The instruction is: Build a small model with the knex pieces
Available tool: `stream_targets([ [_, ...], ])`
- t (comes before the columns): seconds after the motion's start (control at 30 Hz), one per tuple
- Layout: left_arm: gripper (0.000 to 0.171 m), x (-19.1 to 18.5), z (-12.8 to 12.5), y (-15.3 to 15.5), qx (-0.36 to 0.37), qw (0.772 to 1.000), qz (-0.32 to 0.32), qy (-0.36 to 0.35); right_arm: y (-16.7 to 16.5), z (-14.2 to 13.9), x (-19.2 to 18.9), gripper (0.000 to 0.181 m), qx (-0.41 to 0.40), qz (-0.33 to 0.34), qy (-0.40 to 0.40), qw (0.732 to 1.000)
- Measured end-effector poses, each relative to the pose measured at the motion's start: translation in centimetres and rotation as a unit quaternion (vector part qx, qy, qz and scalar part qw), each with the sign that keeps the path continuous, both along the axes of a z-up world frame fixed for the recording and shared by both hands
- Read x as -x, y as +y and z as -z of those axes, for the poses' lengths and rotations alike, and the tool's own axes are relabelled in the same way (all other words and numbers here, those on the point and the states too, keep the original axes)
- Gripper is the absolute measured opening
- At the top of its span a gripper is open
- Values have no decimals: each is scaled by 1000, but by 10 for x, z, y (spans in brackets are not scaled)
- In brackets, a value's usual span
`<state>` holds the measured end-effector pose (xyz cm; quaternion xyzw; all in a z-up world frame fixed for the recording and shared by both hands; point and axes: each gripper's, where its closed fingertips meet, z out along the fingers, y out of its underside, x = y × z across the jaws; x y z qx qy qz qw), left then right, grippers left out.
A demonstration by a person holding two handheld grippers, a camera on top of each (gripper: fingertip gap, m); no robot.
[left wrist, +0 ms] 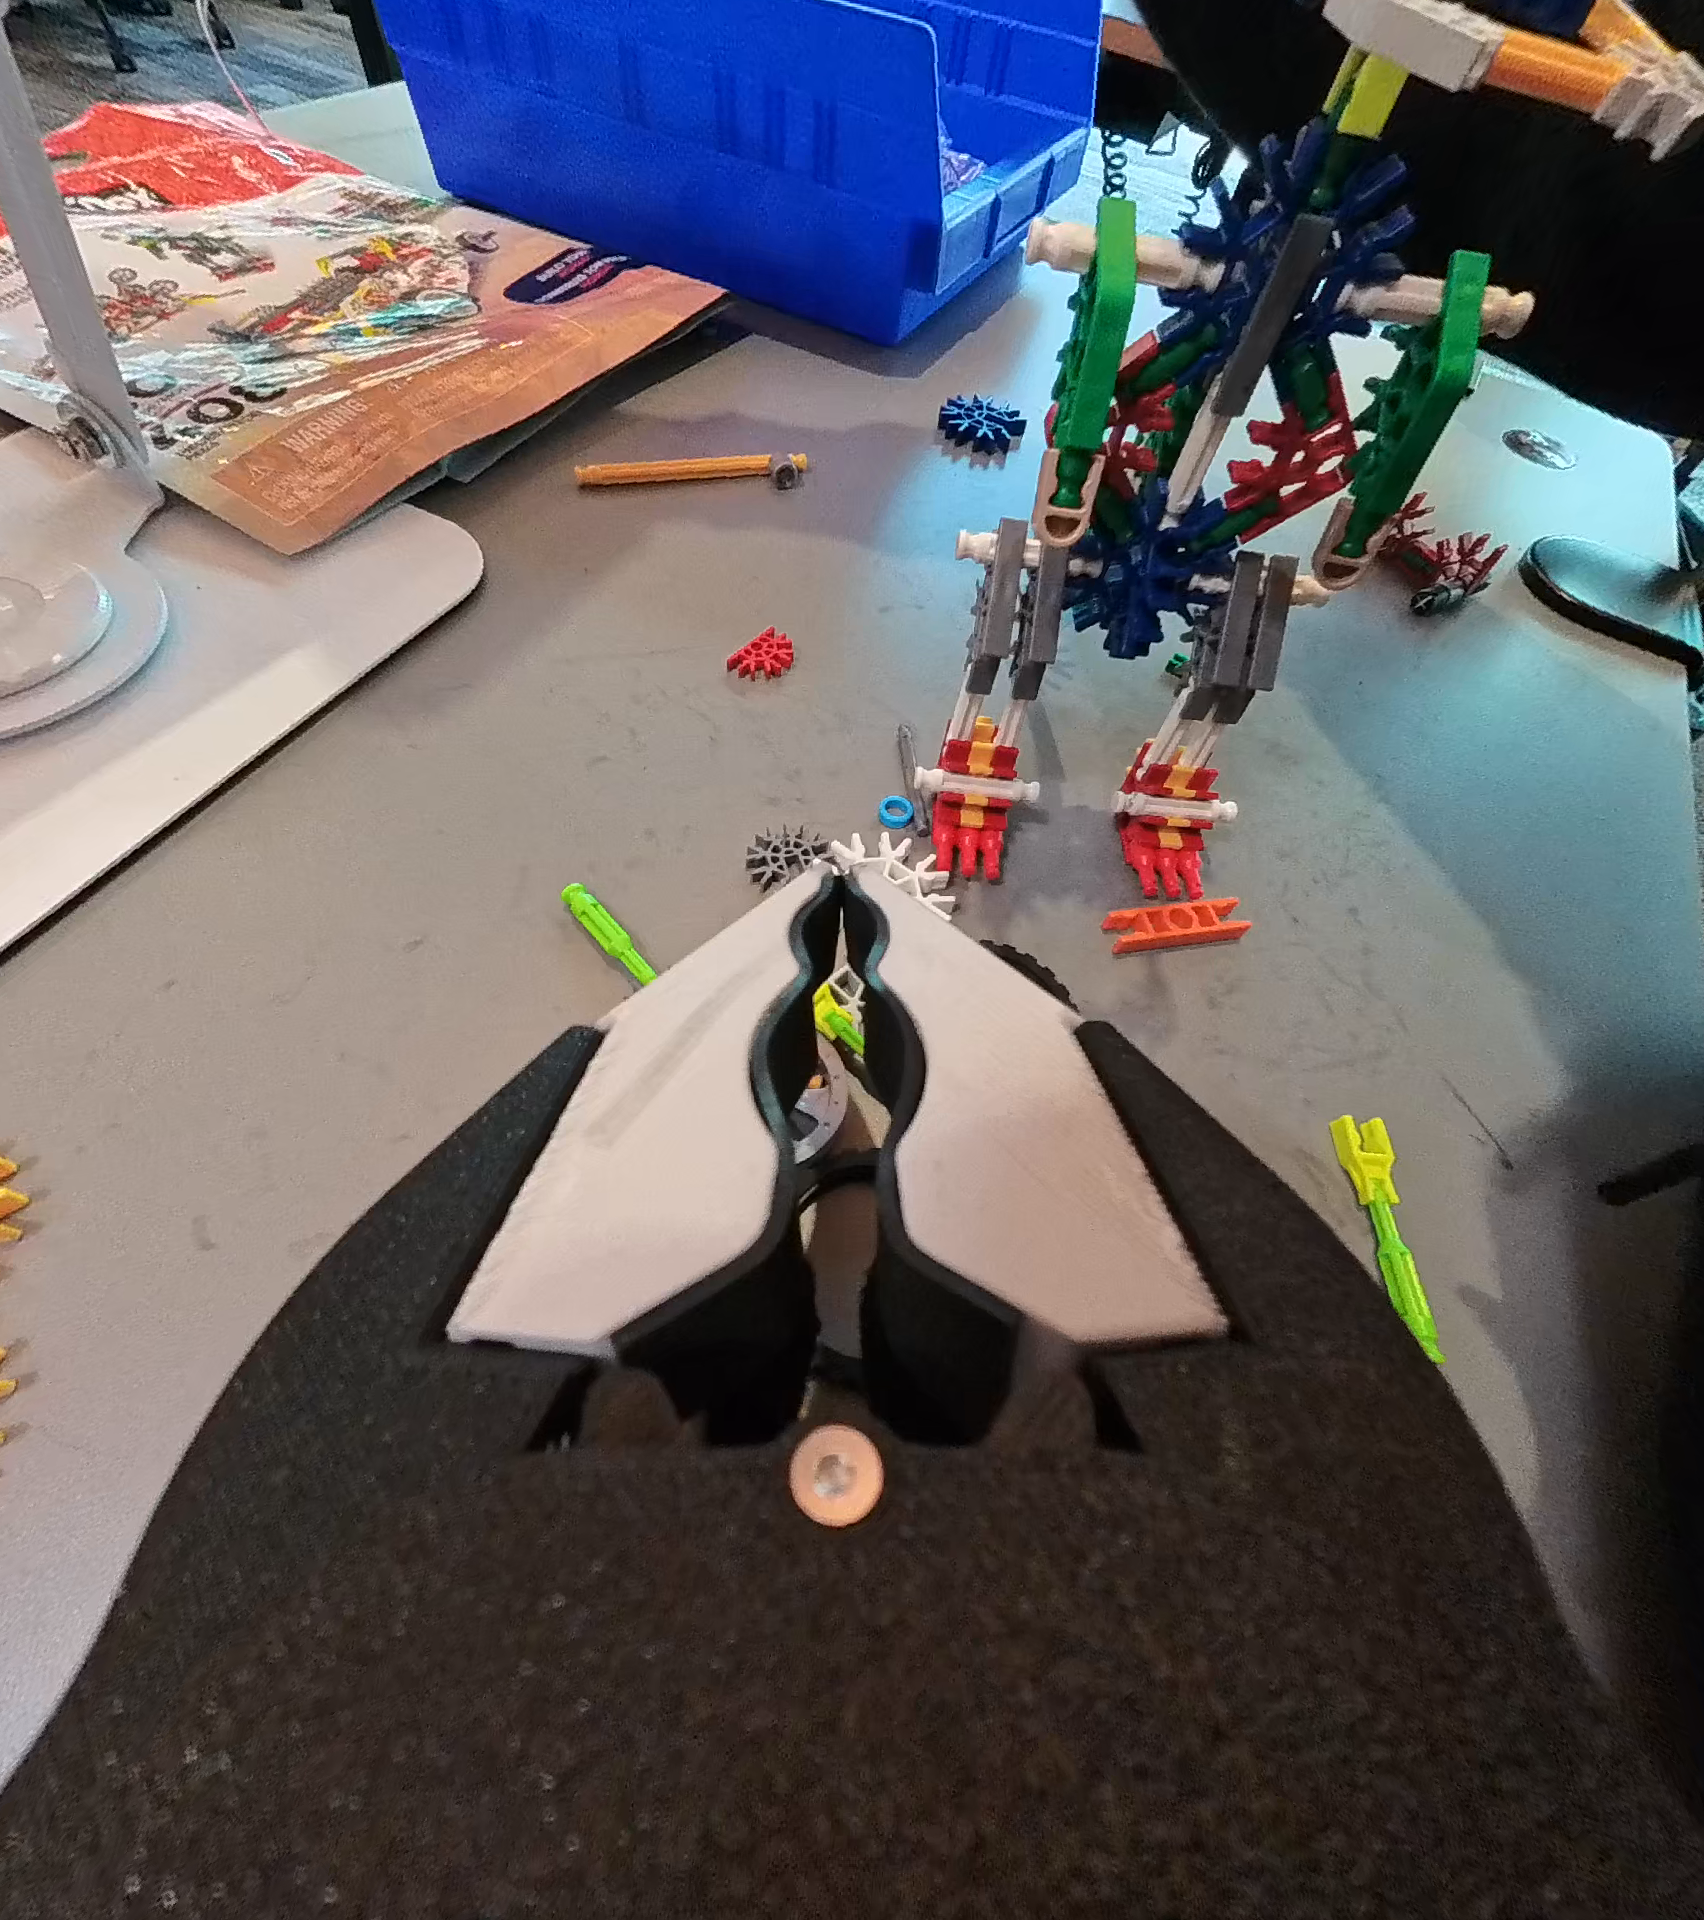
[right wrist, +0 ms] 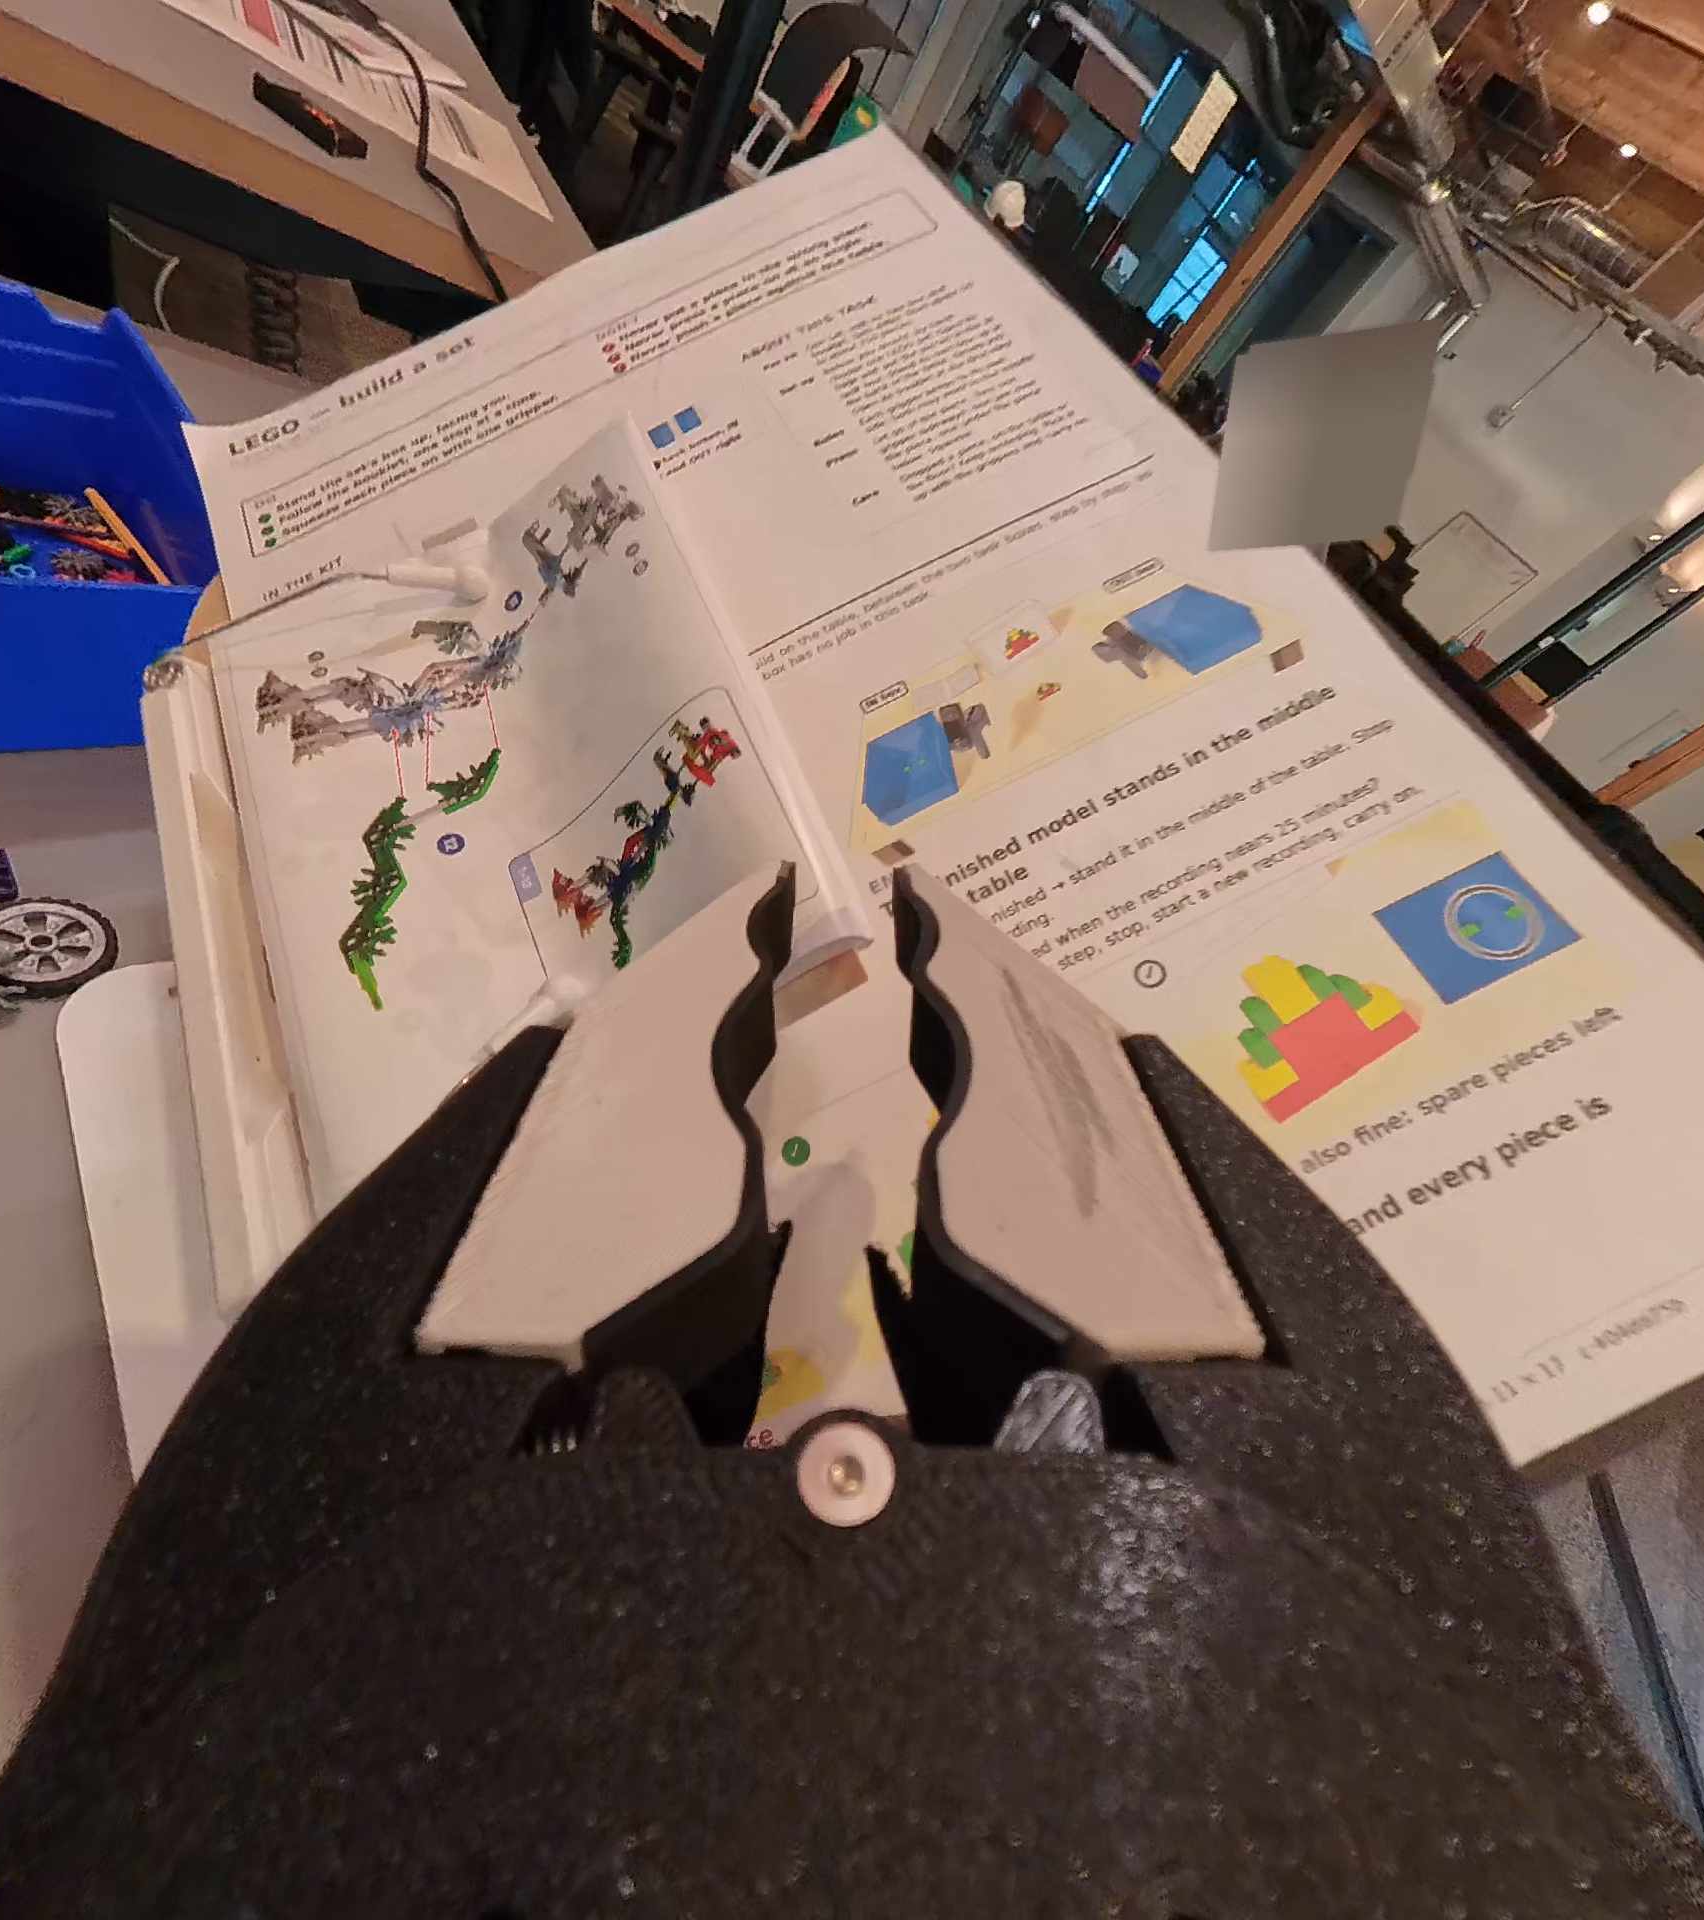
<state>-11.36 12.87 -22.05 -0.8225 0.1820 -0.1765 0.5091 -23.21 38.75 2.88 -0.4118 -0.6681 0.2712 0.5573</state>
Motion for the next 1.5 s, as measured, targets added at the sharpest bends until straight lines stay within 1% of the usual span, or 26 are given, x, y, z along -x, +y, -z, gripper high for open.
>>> stream_targets([
  [0.13, 0, 0, 0, 0, 0, 1000, 0, 2, -12, -21, -7, 18, -22, 7, 5, 1000],
  [0.37, 0, -1, 0, -1, -8, 1000, 2, 15, -52, -54, -18, 18, -84, 20, -8, 996],
  [0.57, 0, -2, -6, -2, -22, 999, 1, 27, -72, -60, -36, 18, -142, 73, -53, 986],
  [0.77, 0, -6, -12, -5, -35, 999, 6, 32, -111, -82, -64, 18, -167, 107, -40, 979],
  [0.93, 0, -6, -18, -6, -45, 999, 5, 30, -144, -74, -90, 19, -171, 119, -34, 977],
  [1.03, 0, -6, -19, -7, -47, 998, 4, 29, -158, -63, -108, 19, -150, 123, -24, 981],
  [1.2, 0, -3, -20, -6, -48, 998, -1, 31, -163, -42, -144, 19, -105, 153, -5, 983],
  [1.33, 0, 9, -23, -3, -50, 998, -27, 25, -165, -27, -178, 19, -59, 177, 15, 982],
  [1.5, 0, 23, -27, 0, -53, 997, -54, 17, -178, -14, -215, 18, -23, 186, 36, 982],
])
